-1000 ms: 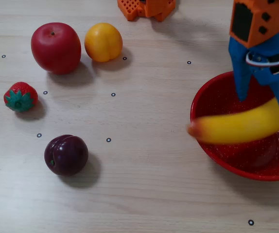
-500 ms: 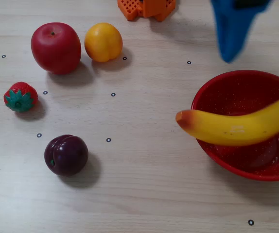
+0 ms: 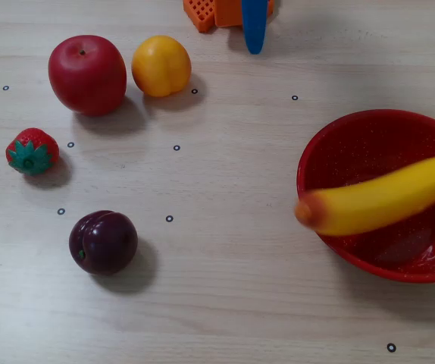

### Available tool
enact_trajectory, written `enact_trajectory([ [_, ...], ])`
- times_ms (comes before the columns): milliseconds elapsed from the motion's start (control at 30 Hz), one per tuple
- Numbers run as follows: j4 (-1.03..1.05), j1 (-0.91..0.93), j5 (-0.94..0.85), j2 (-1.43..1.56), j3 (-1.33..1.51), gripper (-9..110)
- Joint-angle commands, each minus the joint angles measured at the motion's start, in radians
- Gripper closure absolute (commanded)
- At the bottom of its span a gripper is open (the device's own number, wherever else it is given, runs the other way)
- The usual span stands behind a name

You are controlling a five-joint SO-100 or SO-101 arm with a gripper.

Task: Put the banana in the red bowl.

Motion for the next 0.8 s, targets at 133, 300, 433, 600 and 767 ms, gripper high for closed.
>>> enact_trajectory([
  [133,-0.060,-0.029,-0.043,0.394,0.285,101],
  [300,-0.060,-0.051,-0.049,0.584,0.465,101],
  [433,-0.086,-0.058,-0.075,0.727,0.603,101],
  [600,-0.121,-0.067,-0.126,0.865,0.736,101],
  [767,-0.147,-0.115,-0.146,0.894,0.787,101],
])
